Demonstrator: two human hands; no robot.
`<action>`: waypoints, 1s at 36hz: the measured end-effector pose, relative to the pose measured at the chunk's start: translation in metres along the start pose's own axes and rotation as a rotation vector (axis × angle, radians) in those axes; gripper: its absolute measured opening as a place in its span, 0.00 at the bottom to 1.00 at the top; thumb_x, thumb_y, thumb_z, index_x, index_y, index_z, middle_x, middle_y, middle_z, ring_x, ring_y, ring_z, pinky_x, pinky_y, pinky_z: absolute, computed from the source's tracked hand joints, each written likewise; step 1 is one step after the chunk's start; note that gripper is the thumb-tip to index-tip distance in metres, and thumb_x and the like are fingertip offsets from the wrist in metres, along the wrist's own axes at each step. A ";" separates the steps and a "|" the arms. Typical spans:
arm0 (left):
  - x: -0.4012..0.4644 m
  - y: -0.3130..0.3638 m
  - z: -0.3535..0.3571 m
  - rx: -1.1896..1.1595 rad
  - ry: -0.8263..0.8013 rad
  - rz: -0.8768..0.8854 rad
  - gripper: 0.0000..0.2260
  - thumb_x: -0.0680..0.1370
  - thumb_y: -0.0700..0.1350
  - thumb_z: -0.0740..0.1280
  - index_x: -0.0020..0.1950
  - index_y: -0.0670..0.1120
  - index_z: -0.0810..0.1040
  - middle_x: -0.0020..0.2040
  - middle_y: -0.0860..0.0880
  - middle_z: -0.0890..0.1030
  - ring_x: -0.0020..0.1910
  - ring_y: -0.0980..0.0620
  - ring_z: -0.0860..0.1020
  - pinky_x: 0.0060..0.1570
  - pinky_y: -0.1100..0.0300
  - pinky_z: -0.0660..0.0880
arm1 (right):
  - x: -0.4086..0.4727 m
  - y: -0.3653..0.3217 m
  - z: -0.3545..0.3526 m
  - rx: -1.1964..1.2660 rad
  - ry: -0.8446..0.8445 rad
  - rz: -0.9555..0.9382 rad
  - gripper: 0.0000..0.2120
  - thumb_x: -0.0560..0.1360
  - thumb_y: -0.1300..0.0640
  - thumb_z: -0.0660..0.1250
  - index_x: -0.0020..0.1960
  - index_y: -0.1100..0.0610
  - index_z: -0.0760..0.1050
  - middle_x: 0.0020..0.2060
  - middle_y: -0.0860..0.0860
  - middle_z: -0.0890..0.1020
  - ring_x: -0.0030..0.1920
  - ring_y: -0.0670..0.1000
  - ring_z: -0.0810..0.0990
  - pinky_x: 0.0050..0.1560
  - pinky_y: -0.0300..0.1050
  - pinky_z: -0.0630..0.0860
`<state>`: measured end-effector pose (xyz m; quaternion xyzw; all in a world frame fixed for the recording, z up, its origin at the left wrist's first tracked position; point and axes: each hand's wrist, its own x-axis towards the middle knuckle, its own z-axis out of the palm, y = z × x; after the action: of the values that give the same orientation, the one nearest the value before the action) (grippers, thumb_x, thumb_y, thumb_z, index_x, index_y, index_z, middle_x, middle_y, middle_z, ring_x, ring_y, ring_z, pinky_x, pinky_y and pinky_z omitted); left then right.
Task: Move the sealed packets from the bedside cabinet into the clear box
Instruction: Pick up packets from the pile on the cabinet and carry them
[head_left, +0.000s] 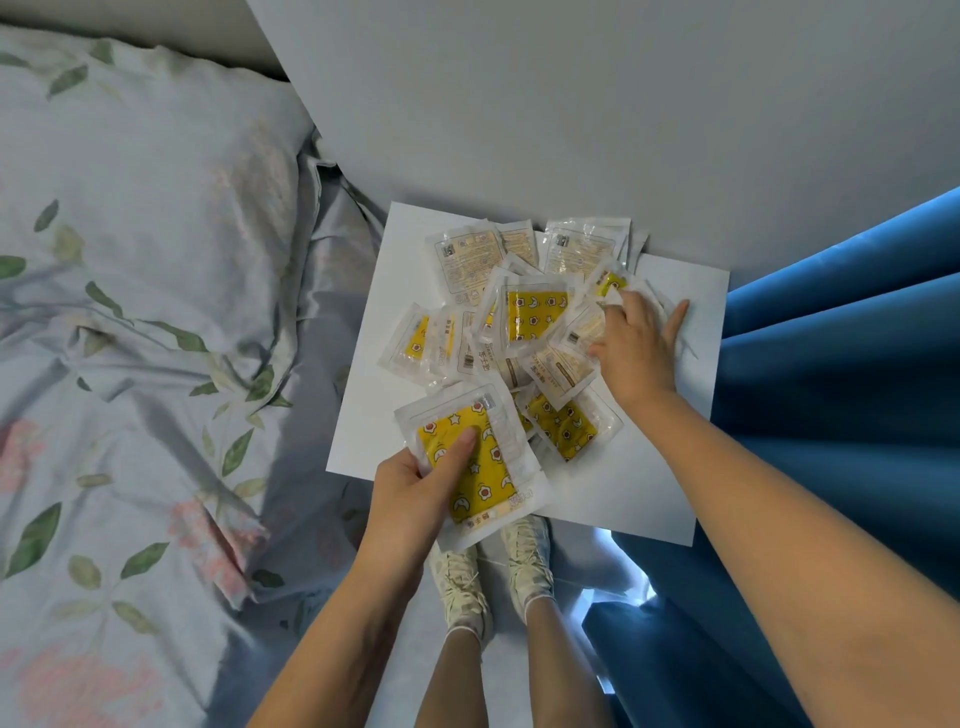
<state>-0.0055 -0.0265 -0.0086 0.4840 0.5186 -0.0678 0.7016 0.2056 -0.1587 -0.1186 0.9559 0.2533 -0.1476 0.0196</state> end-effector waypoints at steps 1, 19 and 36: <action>0.000 0.000 0.000 0.000 -0.001 0.002 0.05 0.75 0.49 0.68 0.47 0.49 0.82 0.42 0.54 0.86 0.43 0.53 0.85 0.46 0.60 0.81 | 0.001 0.000 -0.001 0.044 0.004 0.011 0.22 0.74 0.53 0.69 0.65 0.60 0.71 0.67 0.55 0.68 0.72 0.57 0.61 0.74 0.64 0.50; -0.038 0.035 -0.024 -0.142 -0.095 0.057 0.12 0.68 0.44 0.70 0.49 0.42 0.82 0.47 0.43 0.86 0.45 0.45 0.85 0.48 0.51 0.81 | -0.097 -0.033 -0.117 1.577 -0.080 0.377 0.17 0.76 0.59 0.65 0.64 0.55 0.71 0.55 0.48 0.81 0.54 0.45 0.81 0.53 0.48 0.80; -0.241 0.098 -0.132 -0.284 0.149 0.342 0.11 0.71 0.37 0.70 0.53 0.41 0.76 0.43 0.45 0.86 0.39 0.47 0.85 0.35 0.58 0.81 | -0.236 -0.141 -0.301 1.550 -0.364 0.075 0.11 0.75 0.61 0.67 0.55 0.51 0.77 0.42 0.43 0.86 0.42 0.41 0.84 0.33 0.33 0.77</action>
<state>-0.1433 0.0256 0.2427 0.4650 0.4837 0.1617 0.7236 0.0232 -0.1150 0.2429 0.6661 0.0390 -0.4349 -0.6047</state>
